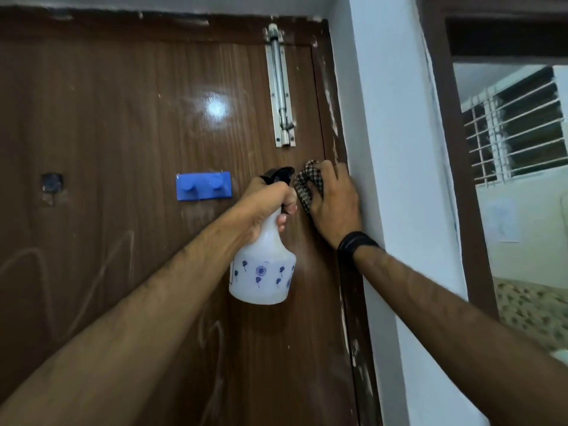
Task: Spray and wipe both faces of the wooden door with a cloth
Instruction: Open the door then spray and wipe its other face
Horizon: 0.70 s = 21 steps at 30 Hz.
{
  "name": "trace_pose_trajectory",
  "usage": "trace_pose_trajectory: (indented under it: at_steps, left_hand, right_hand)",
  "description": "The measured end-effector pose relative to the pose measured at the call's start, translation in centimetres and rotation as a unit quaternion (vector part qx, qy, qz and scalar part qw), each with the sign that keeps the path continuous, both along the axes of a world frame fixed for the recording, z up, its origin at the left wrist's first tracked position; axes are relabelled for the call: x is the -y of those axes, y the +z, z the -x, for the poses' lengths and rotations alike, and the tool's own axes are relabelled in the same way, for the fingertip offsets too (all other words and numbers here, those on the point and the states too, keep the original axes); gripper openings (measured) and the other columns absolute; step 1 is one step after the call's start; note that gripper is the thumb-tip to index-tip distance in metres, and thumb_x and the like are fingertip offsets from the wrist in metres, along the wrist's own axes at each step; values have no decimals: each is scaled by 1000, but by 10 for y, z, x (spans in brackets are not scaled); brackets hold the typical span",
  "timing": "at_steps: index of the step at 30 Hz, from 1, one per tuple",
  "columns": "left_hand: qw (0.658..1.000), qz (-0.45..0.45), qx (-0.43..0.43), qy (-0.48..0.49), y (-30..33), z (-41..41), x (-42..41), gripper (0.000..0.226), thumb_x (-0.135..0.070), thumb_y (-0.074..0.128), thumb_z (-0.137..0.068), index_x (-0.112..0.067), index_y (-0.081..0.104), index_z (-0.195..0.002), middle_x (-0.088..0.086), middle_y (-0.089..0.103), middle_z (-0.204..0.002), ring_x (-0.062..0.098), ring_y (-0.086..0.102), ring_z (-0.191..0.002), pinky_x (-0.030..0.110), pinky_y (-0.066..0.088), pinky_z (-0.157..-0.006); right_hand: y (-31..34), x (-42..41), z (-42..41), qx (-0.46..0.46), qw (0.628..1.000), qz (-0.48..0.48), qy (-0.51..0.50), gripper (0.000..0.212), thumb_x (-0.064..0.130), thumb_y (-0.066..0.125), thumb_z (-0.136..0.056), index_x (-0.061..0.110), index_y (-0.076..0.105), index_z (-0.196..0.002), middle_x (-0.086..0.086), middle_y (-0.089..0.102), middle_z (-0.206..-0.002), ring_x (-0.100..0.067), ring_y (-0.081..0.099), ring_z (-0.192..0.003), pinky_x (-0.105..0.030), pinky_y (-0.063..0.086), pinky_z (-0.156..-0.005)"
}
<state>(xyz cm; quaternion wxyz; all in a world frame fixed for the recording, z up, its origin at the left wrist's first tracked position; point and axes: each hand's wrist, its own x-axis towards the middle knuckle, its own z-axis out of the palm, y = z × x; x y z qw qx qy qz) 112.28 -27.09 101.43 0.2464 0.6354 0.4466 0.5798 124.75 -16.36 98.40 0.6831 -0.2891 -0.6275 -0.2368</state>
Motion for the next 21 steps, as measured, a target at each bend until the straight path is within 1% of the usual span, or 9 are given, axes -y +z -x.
trace_pose_trajectory:
  at_steps: [3, 5, 7, 9, 11, 13, 16, 18, 21]
  left_hand:
    - [1000, 2, -6, 15, -30, -2, 2, 24, 10, 51, -78, -7, 62, -91, 17, 53, -81, 14, 41, -44, 24, 39, -45]
    - [1000, 0, 4, 19, -42, 2, 4, 22, 9, 51, -80, -6, 62, -91, 15, 55, -81, 13, 42, -45, 24, 40, -45]
    - [1000, -5, 22, 21, -51, 9, 7, 21, 9, 52, -81, -7, 61, -89, 13, 56, -81, 11, 43, -44, 23, 41, -44]
    - [999, -9, 35, 29, -63, 17, 12, 21, 9, 52, -82, -7, 61, -90, 14, 55, -84, 11, 44, -45, 23, 42, -44]
    - [998, 0, 41, 39, -81, 23, 17, 20, 9, 53, -84, -8, 61, -91, 12, 55, -83, 10, 44, -44, 23, 42, -44]
    - [998, 18, 44, 49, -101, 29, 20, 18, 8, 55, -87, -8, 62, -93, 9, 55, -76, 10, 45, -44, 23, 42, -45]
    - [995, 23, 54, 83, -123, 38, 20, 16, 5, 57, -89, -9, 63, -89, 5, 55, -67, 12, 46, -44, 26, 41, -45]
    - [991, 18, 70, 116, -126, 44, 20, 15, 5, 57, -88, -8, 64, -86, 5, 55, -63, 14, 46, -44, 30, 41, -46]
    - [984, 5, 76, 158, -118, 50, 22, 18, 4, 55, -88, -8, 61, -76, 4, 52, -54, 17, 44, -42, 32, 41, -48]
  right_hand:
    - [-25, 3, -1, 13, 1000, 7, 14, 24, 15, 59, -93, 10, 53, -117, -13, 53, -112, -18, 49, -89, -26, 41, -73]
    - [-11, 4, -1, 2, 1000, 6, 25, 24, 17, 58, -93, 9, 53, -115, -14, 52, -113, -16, 46, -88, -28, 42, -70]
    - [8, 4, -1, -17, 999, 15, 24, 24, 17, 58, -94, 9, 53, -116, -14, 53, -113, -18, 50, -89, -27, 42, -70]
    - [11, 2, 2, -23, 1000, 5, 18, 24, 16, 58, -94, 9, 54, -116, -15, 53, -111, -21, 52, -90, -28, 41, -71]
    - [-10, 0, 6, -9, 1000, -9, 29, 24, 19, 60, -92, 8, 56, -113, -14, 54, -108, -17, 49, -88, -28, 42, -72]
    - [-47, 1, 14, 21, 999, -5, 34, 27, 22, 58, -91, 9, 56, -115, -12, 54, -110, -13, 46, -90, -26, 42, -75]
    - [-91, 2, 27, 49, 998, 3, 45, 28, 16, 62, -88, 11, 55, -114, -9, 51, -108, -16, 49, -92, -26, 45, -75]
    - [-86, 3, 34, 37, 997, 7, 61, 27, 12, 66, -87, 11, 55, -112, -8, 51, -106, -14, 47, -88, -26, 44, -72]
    - [-47, 9, 46, 39, 996, -1, 77, 25, 14, 67, -88, 11, 54, -110, -8, 50, -103, -15, 49, -83, -29, 46, -67]
